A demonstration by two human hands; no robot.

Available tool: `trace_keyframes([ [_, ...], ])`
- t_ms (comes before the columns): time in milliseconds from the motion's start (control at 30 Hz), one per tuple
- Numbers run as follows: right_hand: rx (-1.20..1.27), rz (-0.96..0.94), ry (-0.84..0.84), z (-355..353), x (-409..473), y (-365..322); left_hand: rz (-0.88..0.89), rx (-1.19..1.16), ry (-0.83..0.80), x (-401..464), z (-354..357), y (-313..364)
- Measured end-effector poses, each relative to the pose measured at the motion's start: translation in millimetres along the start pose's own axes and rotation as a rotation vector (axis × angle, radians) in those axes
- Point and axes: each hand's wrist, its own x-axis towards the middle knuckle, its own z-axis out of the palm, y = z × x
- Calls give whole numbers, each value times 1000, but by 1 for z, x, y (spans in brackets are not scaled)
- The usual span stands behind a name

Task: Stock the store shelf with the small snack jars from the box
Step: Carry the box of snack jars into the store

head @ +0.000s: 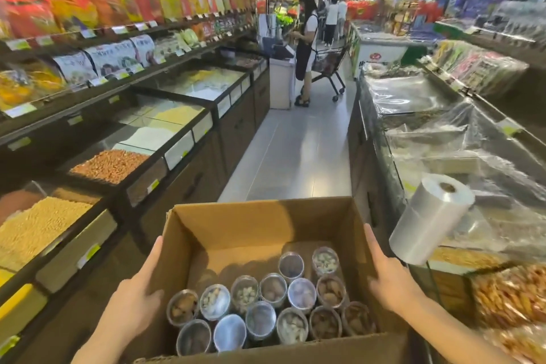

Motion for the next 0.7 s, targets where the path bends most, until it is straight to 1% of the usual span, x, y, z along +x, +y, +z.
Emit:
trace_keyframes([
  [67, -14, -30, 13, -6, 39, 8, 1, 16, 4, 33, 6, 14],
  [233, -26, 44, -8, -21, 129, 10, 9, 70, -24, 130, 22, 37],
  [467, -5, 127, -45, -49, 266, 2, 41, 32, -70, 294, 36, 78],
  [700, 6, 178, -3, -72, 400, 9, 104, 69, -90, 448, 33, 133],
])
